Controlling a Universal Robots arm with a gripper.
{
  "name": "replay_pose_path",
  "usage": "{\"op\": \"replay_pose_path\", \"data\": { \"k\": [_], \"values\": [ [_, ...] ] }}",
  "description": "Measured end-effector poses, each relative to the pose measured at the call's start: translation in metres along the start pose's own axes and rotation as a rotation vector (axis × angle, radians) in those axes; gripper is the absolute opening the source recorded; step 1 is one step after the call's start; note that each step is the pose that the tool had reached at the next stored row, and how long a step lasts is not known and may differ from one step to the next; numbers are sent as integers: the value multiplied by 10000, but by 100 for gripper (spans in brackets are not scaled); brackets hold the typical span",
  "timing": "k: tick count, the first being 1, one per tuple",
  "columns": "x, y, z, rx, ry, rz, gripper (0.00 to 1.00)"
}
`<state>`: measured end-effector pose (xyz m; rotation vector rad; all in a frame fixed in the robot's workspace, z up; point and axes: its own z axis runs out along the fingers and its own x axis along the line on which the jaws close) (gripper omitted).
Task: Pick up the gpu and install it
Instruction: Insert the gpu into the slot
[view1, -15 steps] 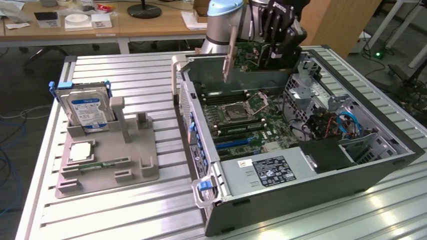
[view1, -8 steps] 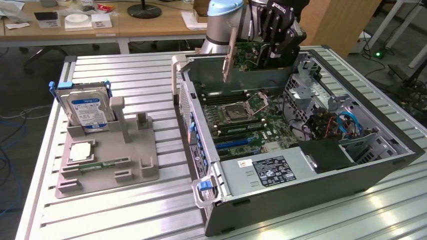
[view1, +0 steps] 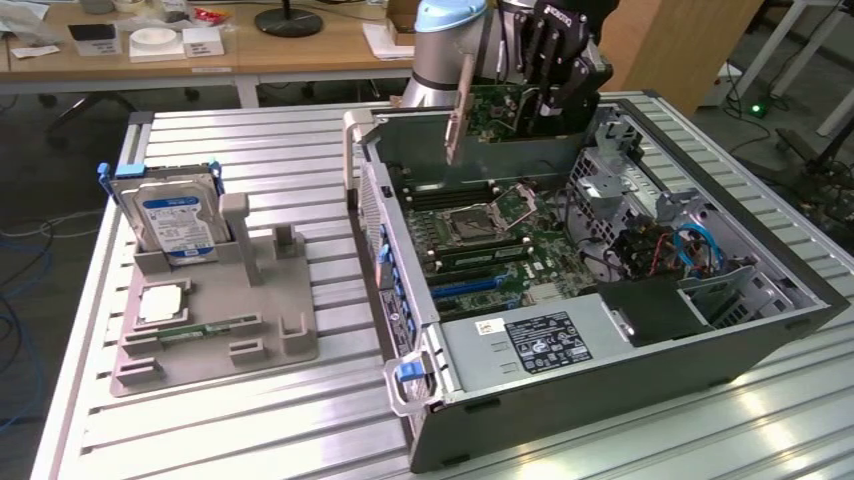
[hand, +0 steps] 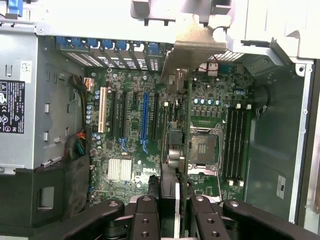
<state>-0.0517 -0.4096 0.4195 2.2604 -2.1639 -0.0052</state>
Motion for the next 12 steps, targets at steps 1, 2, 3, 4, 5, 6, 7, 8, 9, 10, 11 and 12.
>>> {"op": "replay_pose_path", "data": {
  "k": [1, 2, 3, 4, 5, 6, 7, 8, 9, 10, 11, 12],
  "values": [
    [0, -5, 0, -1, 0, -11, 28],
    [1, -6, 2, 0, -4, -16, 28],
    [0, -5, 3, -1, -8, -16, 28],
    [0, -5, 9, 1, -19, -16, 28],
    [0, -5, 21, 3, -36, -14, 28],
    [0, -5, 37, 4, -43, -14, 28],
    [0, -5, 53, 5, -50, -14, 28],
    [-1, -7, 69, 6, -65, -16, 28],
    [-1, -7, 84, 6, -82, -16, 28],
    [0, -7, 98, 7, -102, -17, 28],
    [-1, -7, 117, 9, -106, -19, 28],
    [-1, -7, 132, 19, -106, -21, 28]
  ]
}}
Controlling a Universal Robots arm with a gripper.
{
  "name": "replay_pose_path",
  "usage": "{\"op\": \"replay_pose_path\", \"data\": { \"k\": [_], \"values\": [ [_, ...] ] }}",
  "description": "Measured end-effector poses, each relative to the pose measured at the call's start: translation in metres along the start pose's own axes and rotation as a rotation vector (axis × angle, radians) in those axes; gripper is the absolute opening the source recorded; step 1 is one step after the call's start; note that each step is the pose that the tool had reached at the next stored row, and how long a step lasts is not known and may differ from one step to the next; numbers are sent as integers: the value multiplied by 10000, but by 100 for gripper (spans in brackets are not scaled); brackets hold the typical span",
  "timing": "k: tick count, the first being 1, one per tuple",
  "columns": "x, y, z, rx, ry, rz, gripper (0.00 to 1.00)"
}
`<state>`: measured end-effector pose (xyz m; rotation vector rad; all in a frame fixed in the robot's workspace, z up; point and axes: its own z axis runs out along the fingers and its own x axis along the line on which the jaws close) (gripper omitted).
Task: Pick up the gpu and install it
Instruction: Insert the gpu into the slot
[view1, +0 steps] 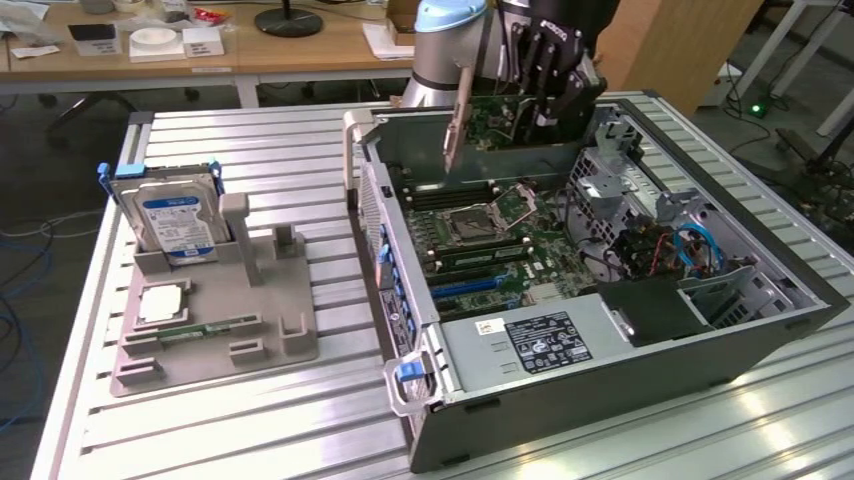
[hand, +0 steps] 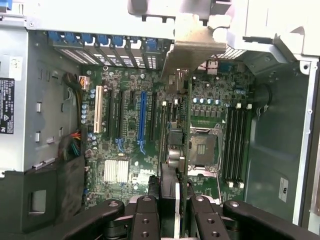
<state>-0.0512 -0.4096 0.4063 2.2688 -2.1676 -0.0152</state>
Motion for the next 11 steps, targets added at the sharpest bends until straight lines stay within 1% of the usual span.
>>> {"op": "replay_pose_path", "data": {
  "k": [2, 3, 7, 10, 11],
  "values": [
    [0, -1, 19, 53, 3, 28, 28],
    [0, -1, 29, 69, 4, 102, 28],
    [0, -1, 69, 80, 1, 563, 28],
    [1, -1, 91, 84, 0, 674, 28],
    [1, 0, 103, 108, -1, 678, 28]
  ]
}}
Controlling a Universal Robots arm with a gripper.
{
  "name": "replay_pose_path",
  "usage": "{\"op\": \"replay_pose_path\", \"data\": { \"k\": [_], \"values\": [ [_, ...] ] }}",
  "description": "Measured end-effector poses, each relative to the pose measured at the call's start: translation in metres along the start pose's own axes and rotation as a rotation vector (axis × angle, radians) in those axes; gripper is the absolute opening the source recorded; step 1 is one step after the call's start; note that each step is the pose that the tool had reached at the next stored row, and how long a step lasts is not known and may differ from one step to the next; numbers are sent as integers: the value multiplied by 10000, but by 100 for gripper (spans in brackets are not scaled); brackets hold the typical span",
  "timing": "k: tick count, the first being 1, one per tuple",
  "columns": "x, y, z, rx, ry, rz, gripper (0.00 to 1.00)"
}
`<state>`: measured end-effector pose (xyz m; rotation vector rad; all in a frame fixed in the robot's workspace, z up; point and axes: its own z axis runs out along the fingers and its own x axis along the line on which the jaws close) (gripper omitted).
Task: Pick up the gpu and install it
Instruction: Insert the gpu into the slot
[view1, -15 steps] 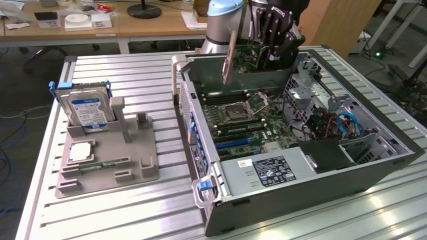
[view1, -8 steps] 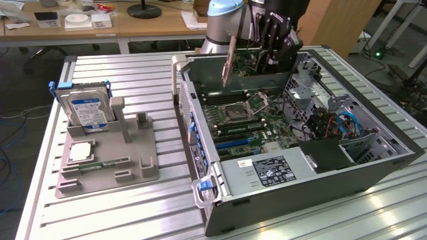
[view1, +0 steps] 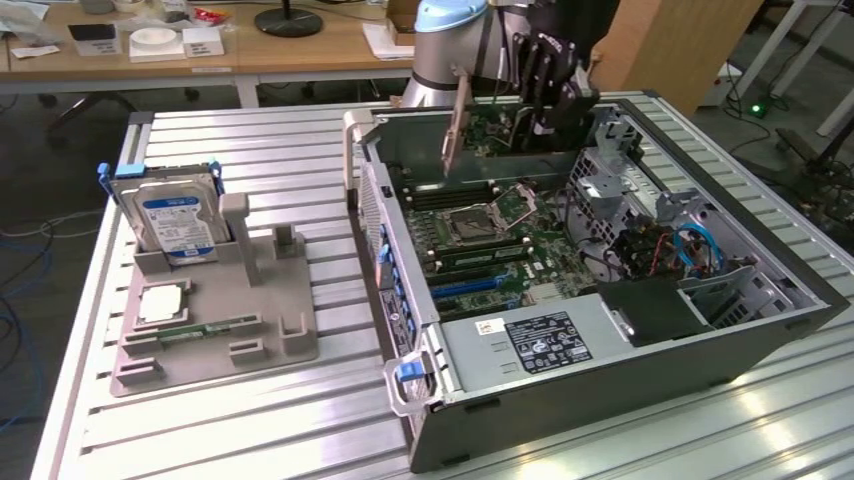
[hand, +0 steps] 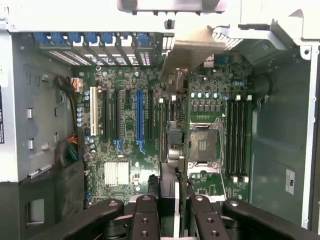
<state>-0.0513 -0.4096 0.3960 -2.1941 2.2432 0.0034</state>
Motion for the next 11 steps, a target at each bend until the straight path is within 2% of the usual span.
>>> {"op": "replay_pose_path", "data": {
  "k": [1, 4, 5, 11],
  "values": [
    [0, 0, 7, 59, 2, 1, 28],
    [-2, 5, 24, 328, -6, -4, 28],
    [-2, 10, 37, 378, -10, -5, 28],
    [19, 20, 144, 381, -7, -4, 28]
  ]
}}
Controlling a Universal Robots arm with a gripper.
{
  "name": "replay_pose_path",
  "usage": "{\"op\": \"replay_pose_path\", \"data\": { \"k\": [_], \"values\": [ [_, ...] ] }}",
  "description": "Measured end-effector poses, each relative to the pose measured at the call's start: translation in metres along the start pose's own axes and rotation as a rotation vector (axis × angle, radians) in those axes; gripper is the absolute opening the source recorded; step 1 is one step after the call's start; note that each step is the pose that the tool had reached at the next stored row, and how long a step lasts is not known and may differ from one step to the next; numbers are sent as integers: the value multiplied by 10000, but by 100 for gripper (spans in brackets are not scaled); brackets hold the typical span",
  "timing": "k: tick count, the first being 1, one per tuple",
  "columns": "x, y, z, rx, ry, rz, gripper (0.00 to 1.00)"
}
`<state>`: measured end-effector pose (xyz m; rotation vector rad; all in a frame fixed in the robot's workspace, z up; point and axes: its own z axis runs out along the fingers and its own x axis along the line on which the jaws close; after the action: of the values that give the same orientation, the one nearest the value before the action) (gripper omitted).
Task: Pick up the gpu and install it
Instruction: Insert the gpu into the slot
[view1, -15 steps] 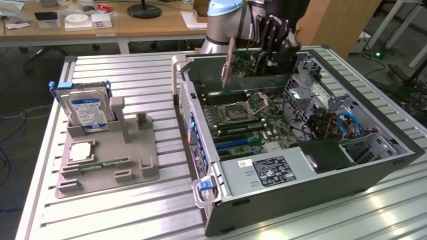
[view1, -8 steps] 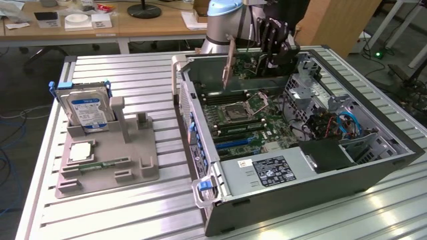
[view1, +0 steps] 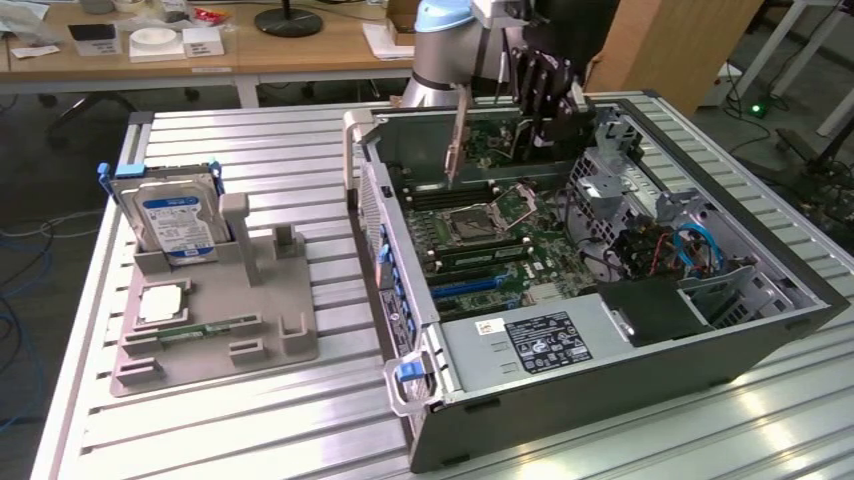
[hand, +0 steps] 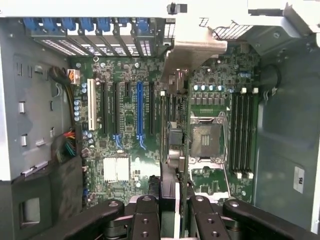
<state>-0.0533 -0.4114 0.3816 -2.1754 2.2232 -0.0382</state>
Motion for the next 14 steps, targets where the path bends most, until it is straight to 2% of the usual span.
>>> {"op": "replay_pose_path", "data": {
  "k": [2, 7, 14],
  "values": [
    [2, 14, 34, 2, -1, 1, 28],
    [4, 122, 97, 1, 0, 0, 28],
    [16, 145, 208, 8, -21, 1, 28]
  ]
}}
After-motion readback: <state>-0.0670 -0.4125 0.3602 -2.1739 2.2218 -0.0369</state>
